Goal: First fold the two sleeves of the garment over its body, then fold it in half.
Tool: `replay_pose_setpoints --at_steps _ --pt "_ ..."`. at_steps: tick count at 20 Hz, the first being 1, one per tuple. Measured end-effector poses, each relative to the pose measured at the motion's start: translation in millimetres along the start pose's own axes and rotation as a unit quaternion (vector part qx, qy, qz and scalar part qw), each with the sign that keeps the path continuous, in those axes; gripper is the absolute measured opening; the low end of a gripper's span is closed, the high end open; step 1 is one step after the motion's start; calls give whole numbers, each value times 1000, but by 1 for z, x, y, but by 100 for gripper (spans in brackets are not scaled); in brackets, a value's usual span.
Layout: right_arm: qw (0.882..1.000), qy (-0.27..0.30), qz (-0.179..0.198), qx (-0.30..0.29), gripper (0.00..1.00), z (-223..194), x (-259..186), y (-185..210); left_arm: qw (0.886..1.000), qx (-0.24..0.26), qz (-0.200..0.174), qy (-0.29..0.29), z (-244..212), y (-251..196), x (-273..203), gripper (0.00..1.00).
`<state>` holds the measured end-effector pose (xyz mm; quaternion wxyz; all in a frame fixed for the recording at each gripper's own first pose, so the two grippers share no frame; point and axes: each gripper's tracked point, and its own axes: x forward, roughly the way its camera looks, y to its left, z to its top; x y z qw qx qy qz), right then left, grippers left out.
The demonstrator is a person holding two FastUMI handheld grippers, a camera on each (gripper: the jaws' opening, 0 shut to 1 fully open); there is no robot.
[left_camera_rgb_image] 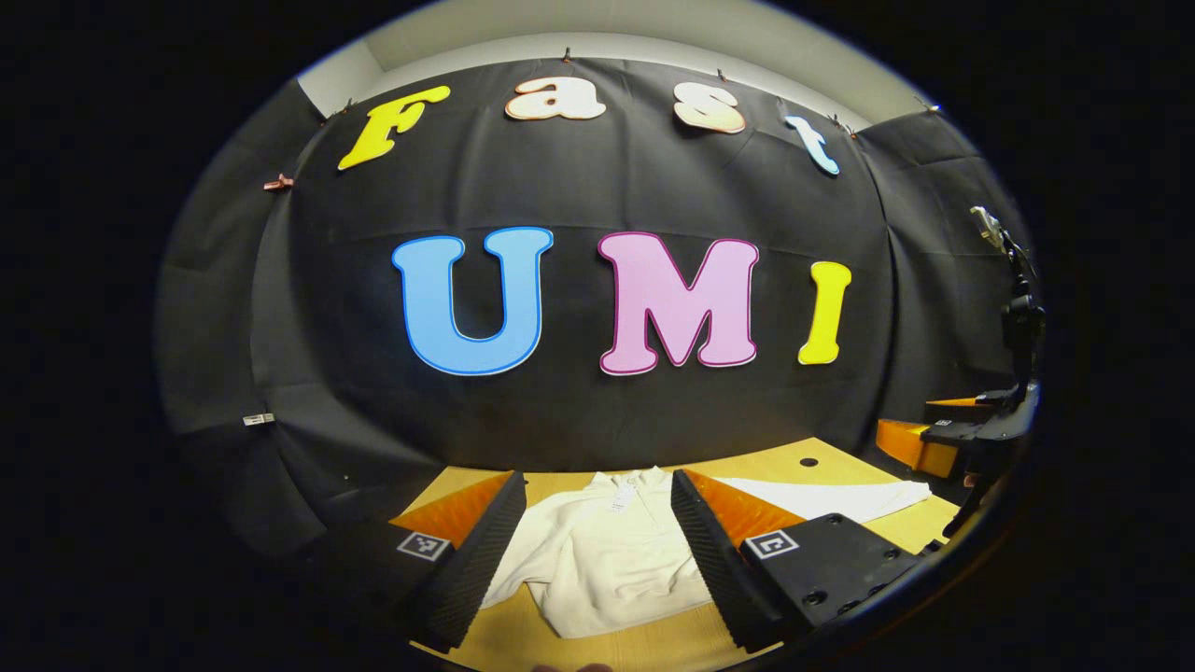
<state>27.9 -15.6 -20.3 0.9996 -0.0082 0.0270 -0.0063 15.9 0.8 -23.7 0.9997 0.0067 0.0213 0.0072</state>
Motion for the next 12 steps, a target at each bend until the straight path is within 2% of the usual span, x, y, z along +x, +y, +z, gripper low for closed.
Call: replay_pose_setpoints --at_steps 4,12 --pt "1000 -5 -4 -9 97 -3 18 -12 1000 -8 2 20 -12 -4 10 99" --pt "994 58 -86 -21 97 -61 60 -104 999 -8 16 49 -28 -8 30 99"
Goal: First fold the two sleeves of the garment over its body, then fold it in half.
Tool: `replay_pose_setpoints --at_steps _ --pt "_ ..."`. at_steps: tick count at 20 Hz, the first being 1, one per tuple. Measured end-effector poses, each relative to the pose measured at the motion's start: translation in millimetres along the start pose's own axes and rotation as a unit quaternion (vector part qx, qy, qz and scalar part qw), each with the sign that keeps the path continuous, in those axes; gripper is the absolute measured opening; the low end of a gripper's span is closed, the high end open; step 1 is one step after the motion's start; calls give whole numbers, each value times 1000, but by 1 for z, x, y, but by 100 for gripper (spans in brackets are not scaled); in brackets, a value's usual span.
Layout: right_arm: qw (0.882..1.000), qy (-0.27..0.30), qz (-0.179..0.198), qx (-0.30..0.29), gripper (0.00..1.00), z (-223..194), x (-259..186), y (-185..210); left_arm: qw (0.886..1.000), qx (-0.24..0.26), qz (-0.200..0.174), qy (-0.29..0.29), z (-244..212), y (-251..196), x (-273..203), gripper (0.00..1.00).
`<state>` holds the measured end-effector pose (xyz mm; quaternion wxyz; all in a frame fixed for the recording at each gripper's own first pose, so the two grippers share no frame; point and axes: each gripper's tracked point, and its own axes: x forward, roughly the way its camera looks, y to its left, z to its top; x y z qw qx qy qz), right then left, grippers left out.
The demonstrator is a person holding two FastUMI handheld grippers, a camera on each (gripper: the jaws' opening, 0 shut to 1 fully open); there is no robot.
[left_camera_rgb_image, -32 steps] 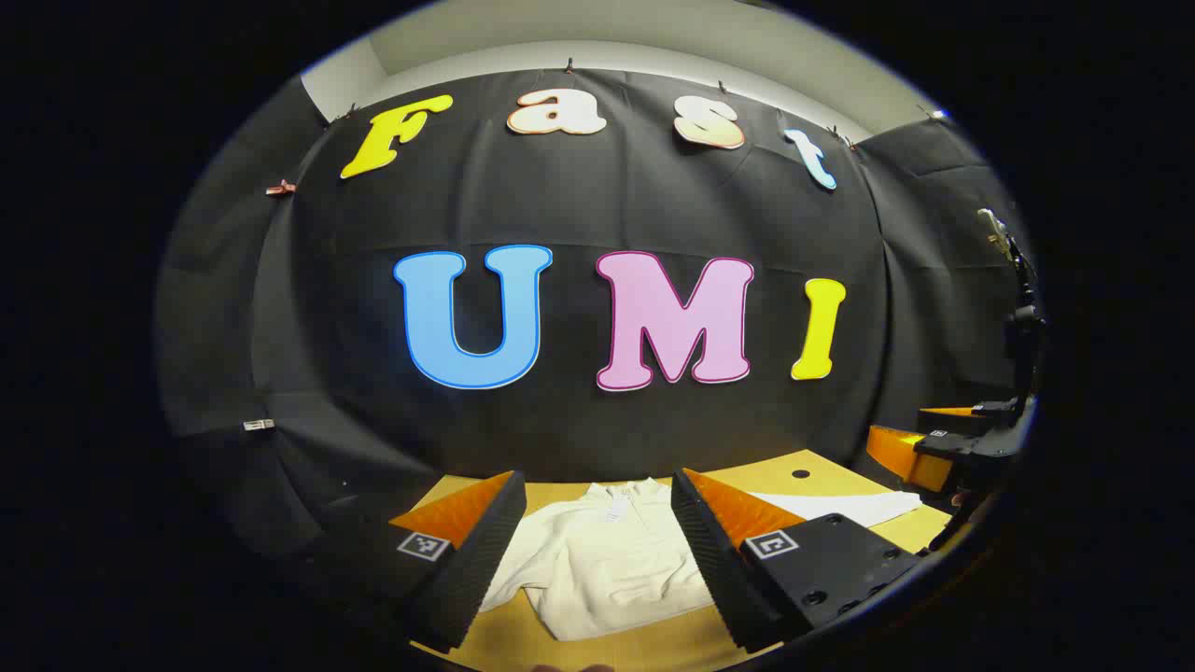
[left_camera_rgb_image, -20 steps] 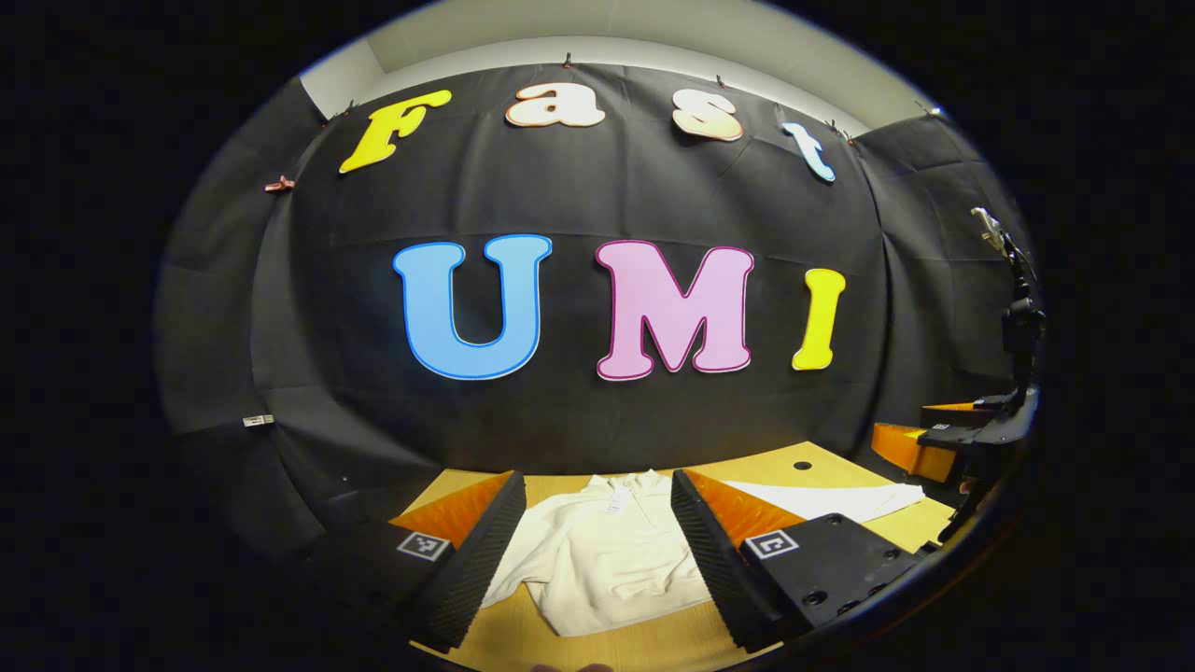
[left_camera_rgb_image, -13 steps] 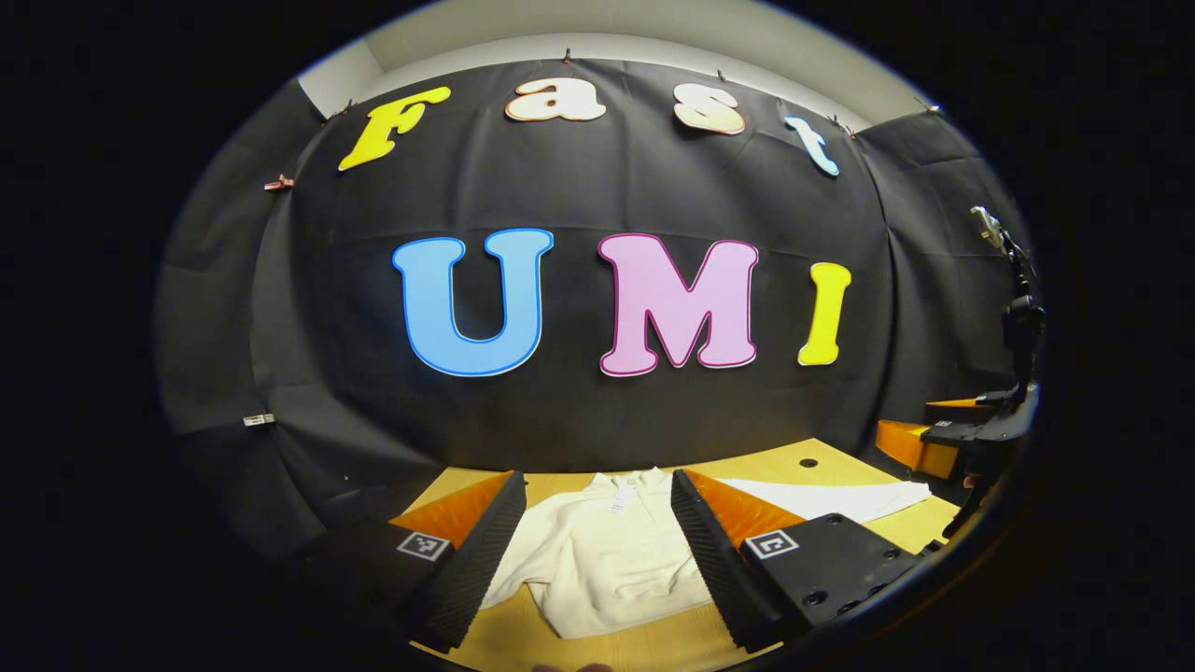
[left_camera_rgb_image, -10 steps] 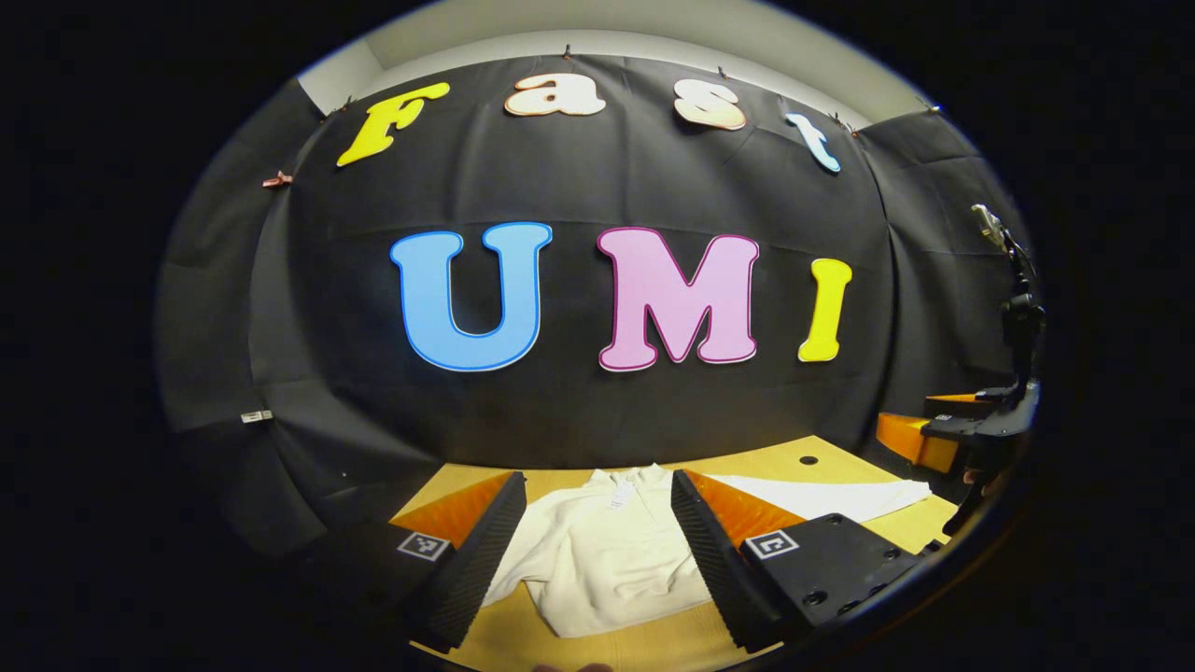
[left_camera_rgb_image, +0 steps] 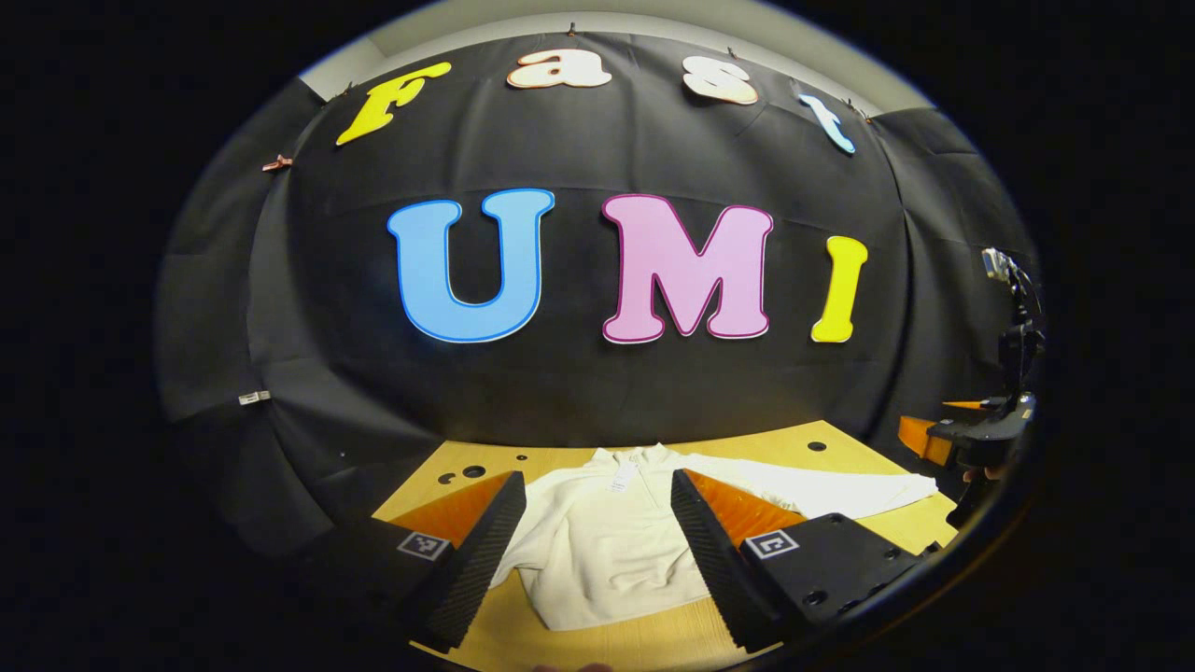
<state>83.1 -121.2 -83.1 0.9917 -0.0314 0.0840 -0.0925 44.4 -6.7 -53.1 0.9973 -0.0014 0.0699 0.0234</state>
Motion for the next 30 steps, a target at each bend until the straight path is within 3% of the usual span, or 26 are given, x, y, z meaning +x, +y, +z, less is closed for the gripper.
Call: replay_pose_setpoints --at_steps 11,21,30 --pt "992 90 -84 -3 98 -83 88 -116 999 18 24 39 -28 -35 22 98" --pt "966 200 -159 37 98 -173 133 -201 994 22 44 95 -59 -49 32 98" --pt "949 269 -159 44 98 -232 154 -213 993 44 37 101 -60 -65 36 98"
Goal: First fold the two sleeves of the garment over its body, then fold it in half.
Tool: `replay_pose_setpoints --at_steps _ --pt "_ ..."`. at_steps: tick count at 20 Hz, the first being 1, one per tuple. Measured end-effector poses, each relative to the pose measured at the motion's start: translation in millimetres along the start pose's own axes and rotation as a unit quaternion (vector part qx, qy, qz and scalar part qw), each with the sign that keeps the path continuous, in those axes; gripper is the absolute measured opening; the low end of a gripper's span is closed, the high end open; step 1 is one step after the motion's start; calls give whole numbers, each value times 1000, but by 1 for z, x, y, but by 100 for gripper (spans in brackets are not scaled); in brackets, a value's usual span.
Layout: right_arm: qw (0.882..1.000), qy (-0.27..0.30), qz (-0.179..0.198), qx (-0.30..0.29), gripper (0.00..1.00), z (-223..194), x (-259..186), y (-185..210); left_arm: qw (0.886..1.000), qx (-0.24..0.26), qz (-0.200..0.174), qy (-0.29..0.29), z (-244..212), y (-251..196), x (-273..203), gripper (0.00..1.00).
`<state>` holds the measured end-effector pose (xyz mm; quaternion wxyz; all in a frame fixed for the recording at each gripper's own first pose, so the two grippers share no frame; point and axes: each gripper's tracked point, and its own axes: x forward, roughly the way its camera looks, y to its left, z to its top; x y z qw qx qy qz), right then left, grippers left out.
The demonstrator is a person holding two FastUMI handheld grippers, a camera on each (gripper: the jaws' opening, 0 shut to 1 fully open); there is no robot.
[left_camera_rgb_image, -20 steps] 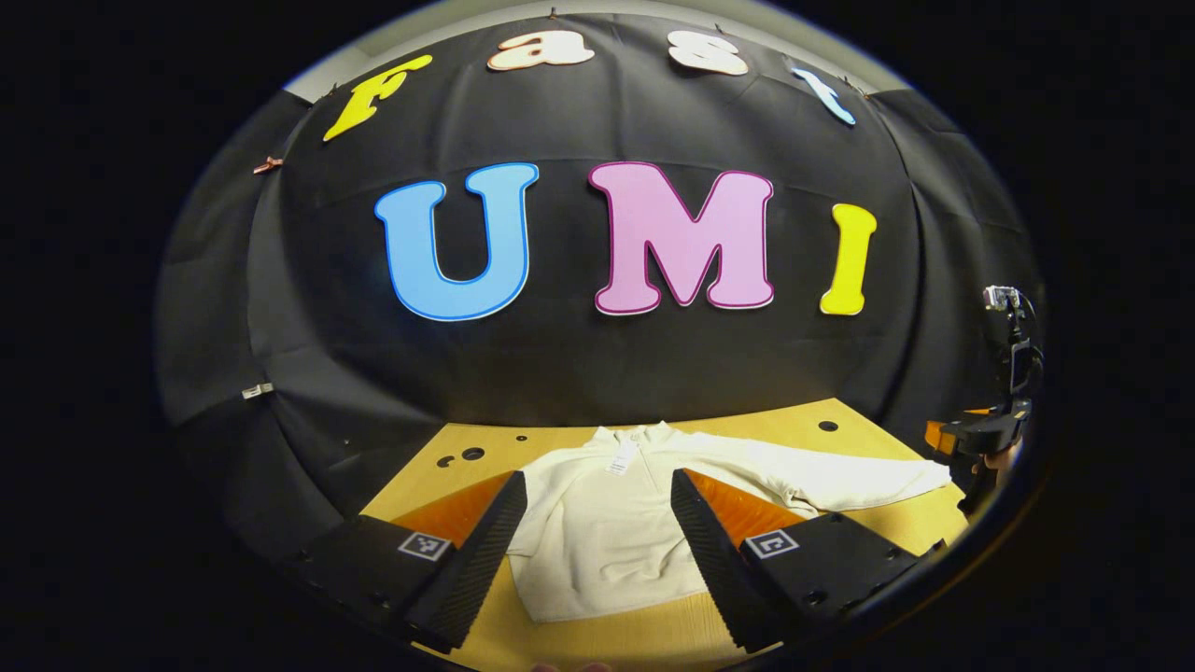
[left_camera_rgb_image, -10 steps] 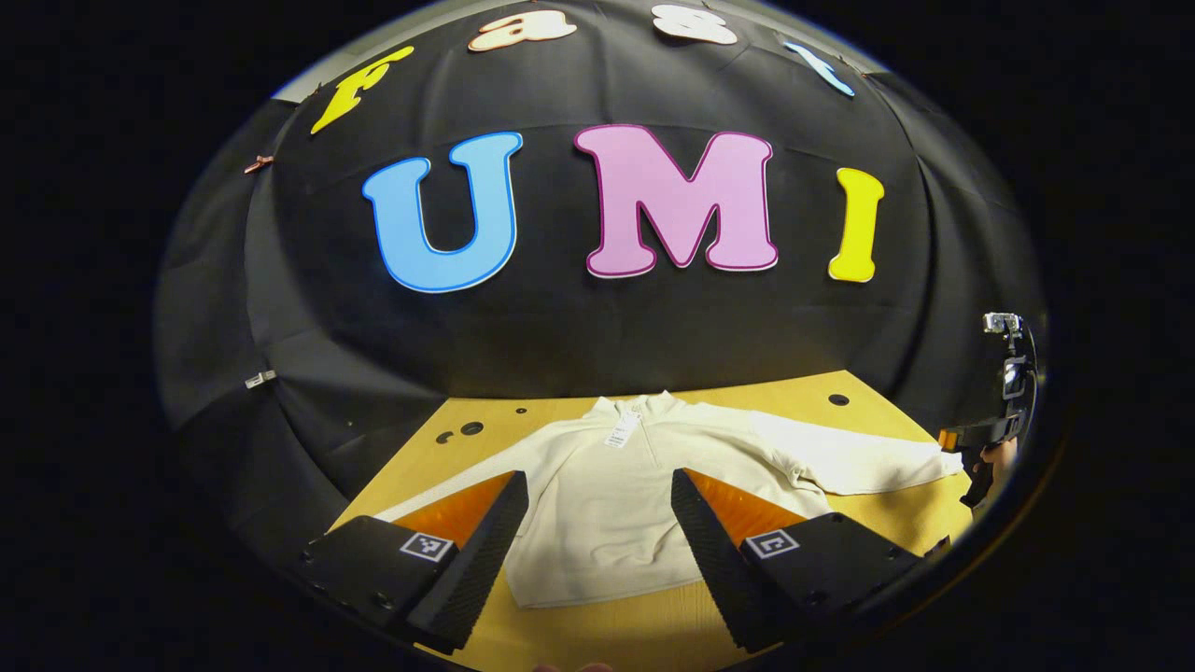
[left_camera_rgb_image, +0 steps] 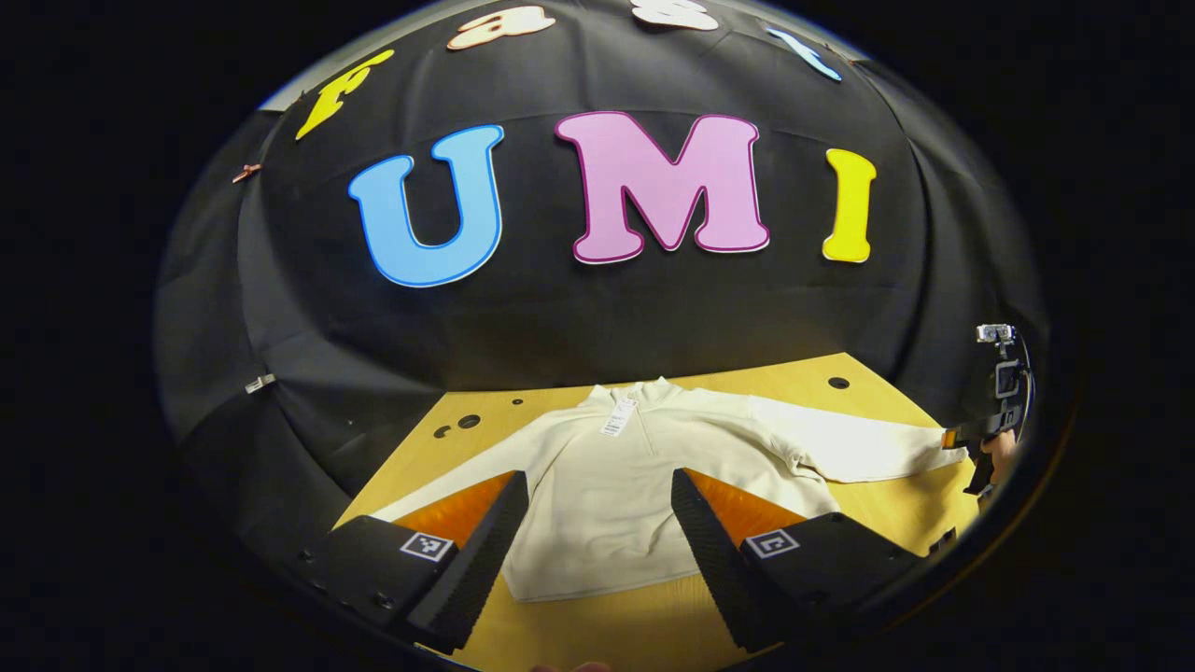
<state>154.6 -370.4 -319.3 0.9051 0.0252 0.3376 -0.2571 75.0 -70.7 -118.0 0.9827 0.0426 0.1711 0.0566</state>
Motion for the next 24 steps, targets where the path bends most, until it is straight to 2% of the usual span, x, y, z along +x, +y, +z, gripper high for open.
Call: replay_pose_setpoints --at_steps 4,8,11,13,16,17,18,19,21,24 --pt "999 28 14 13 98 -16 12 -3 1000 -4 -16 -4 10 -11 -6 97" --pt "997 29 47 47 97 -20 14 2 1000 6 -26 -17 18 -18 -11 97" --pt "997 21 63 26 95 -21 14 6 999 -1 -32 -27 22 -21 -17 97" --pt "997 17 70 15 78 -20 14 19 999 -1 -32 -31 24 -20 -21 97" --pt "998 11 60 -2 29 -19 14 28 999 -3 -27 -32 25 -15 -25 97" --pt "998 11 57 1 32 -17 10 30 999 -3 -26 -33 26 -14 -26 97" --pt "998 14 55 5 17 -16 11 32 999 -3 -25 -33 26 -13 -27 97" --pt "998 20 59 11 17 -16 11 35 999 -3 -24 -32 25 -12 -27 97" --pt "997 22 65 23 8 -17 8 35 999 -6 -22 -30 24 -9 -28 97" --pt "995 38 82 35 7 -17 5 44 999 -9 -21 -30 24 -5 -29 97"
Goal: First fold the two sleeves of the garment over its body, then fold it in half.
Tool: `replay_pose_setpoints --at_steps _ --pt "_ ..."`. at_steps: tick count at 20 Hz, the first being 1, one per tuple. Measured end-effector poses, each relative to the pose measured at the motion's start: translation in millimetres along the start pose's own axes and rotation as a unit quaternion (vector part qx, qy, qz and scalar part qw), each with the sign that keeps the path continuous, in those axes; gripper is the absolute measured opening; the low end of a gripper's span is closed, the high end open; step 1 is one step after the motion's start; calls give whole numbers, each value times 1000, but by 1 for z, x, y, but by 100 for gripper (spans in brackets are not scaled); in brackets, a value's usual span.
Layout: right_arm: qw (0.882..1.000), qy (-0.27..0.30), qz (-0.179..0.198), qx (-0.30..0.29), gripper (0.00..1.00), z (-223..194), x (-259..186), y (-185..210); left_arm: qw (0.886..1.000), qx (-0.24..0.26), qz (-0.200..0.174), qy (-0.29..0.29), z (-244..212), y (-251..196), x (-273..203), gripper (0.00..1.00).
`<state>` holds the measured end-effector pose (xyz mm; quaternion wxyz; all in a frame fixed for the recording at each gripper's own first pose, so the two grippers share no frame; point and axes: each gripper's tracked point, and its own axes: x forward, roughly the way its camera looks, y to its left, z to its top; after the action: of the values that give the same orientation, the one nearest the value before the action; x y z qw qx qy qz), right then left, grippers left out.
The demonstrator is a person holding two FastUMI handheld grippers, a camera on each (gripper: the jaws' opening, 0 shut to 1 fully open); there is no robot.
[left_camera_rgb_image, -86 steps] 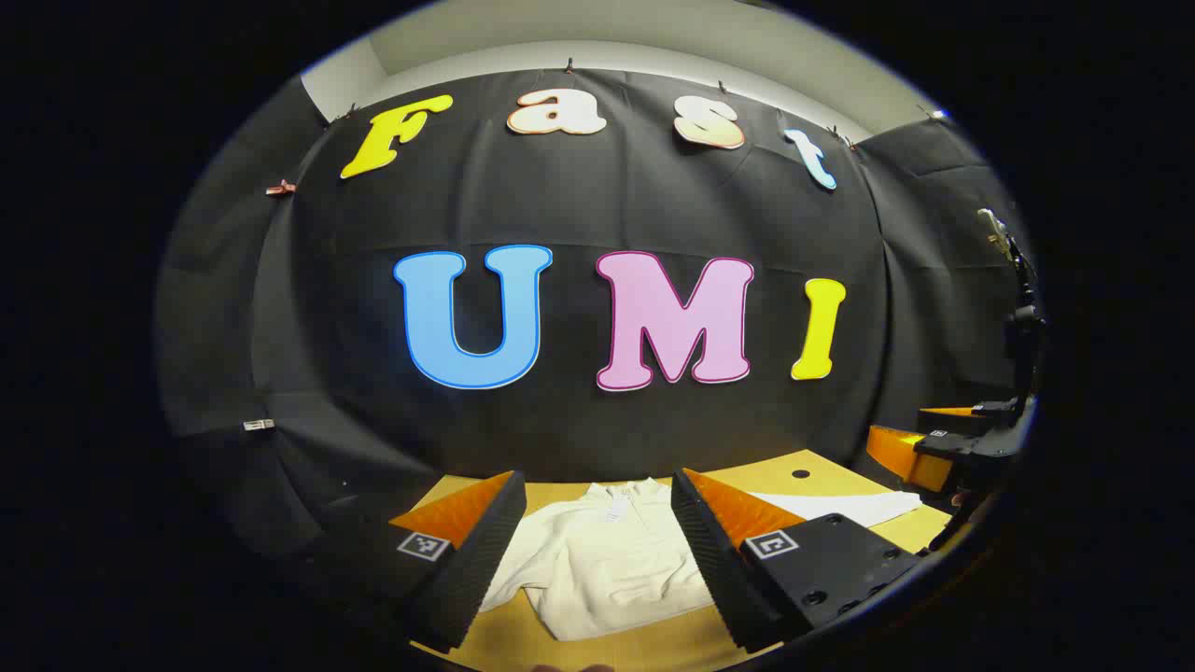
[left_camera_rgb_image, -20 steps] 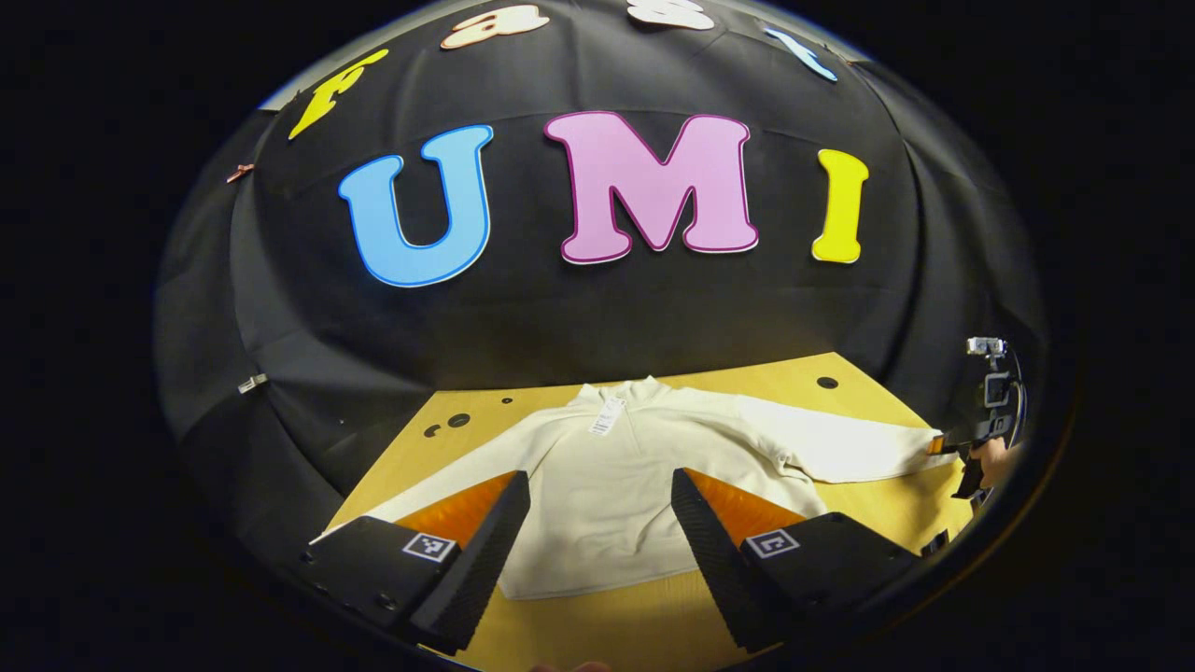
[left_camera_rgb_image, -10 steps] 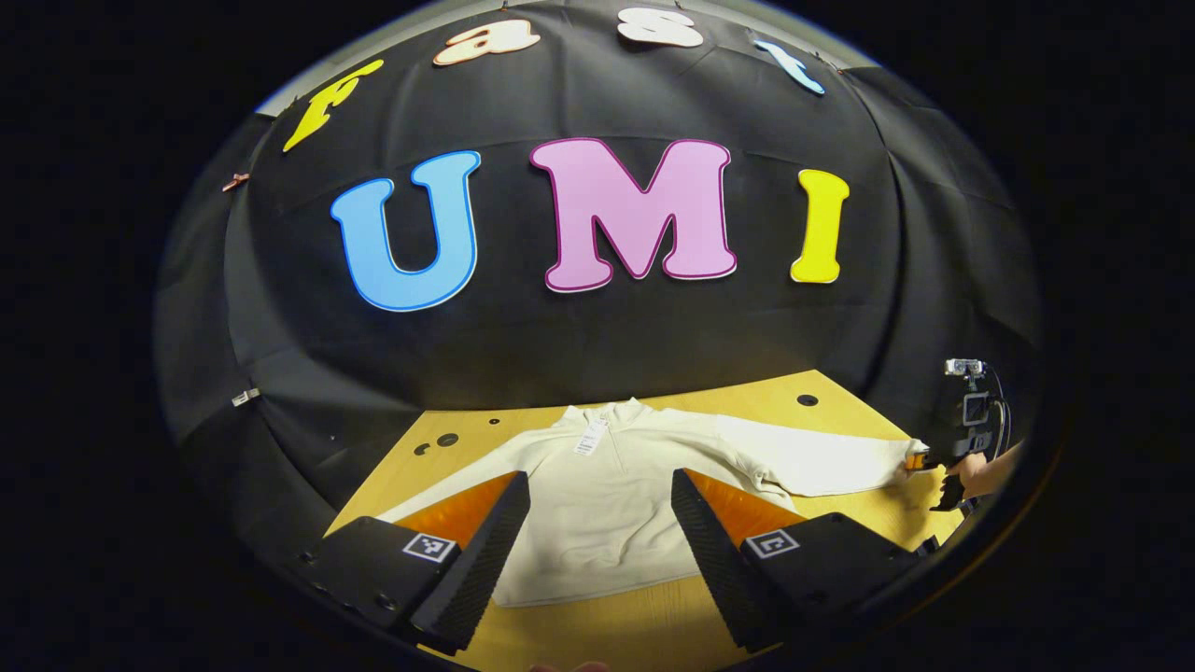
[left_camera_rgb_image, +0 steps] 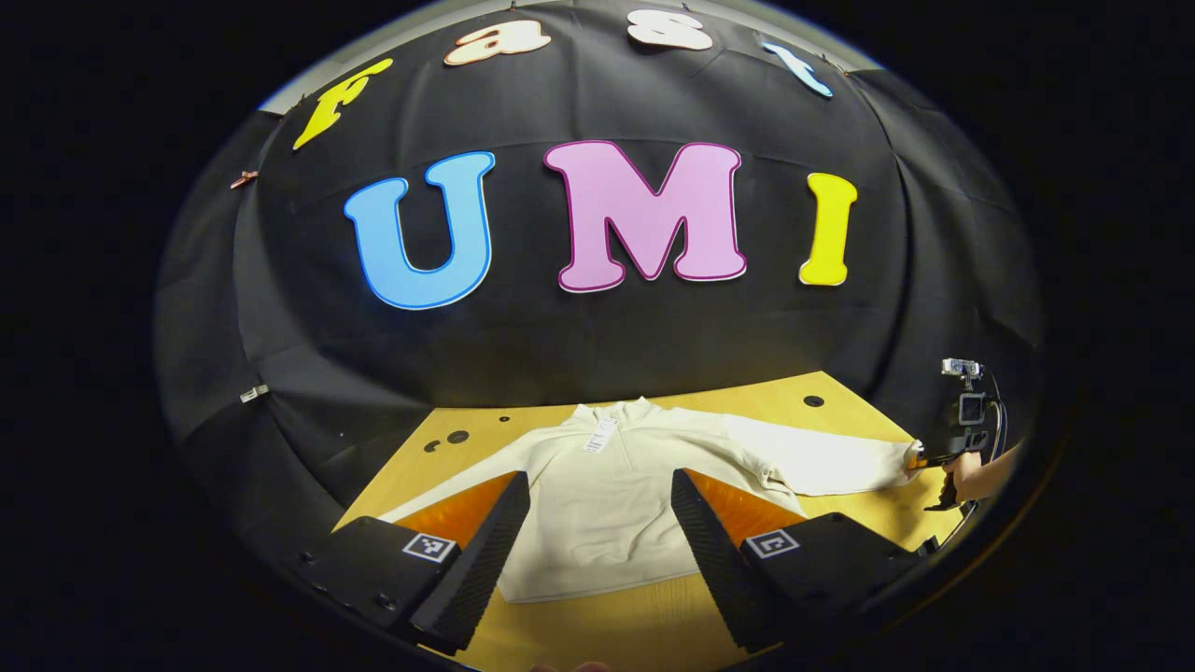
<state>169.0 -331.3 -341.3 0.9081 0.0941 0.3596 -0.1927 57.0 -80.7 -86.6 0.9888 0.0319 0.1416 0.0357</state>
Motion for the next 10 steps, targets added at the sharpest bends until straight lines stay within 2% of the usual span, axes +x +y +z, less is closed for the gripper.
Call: replay_pose_setpoints --at_steps 1,2,4,10 --pt "1000 4 5 5 13 -1 -4 4 1000 -1 0 -1 1 2 1 97" --pt "1000 7 9 12 7 0 -8 8 1000 -3 -1 -2 3 4 2 97" --pt "1000 5 19 15 7 6 -17 20 1000 -8 0 -4 2 8 2 97" --pt "998 -27 46 -35 7 37 -59 59 999 -31 8 -8 0 32 -3 97"
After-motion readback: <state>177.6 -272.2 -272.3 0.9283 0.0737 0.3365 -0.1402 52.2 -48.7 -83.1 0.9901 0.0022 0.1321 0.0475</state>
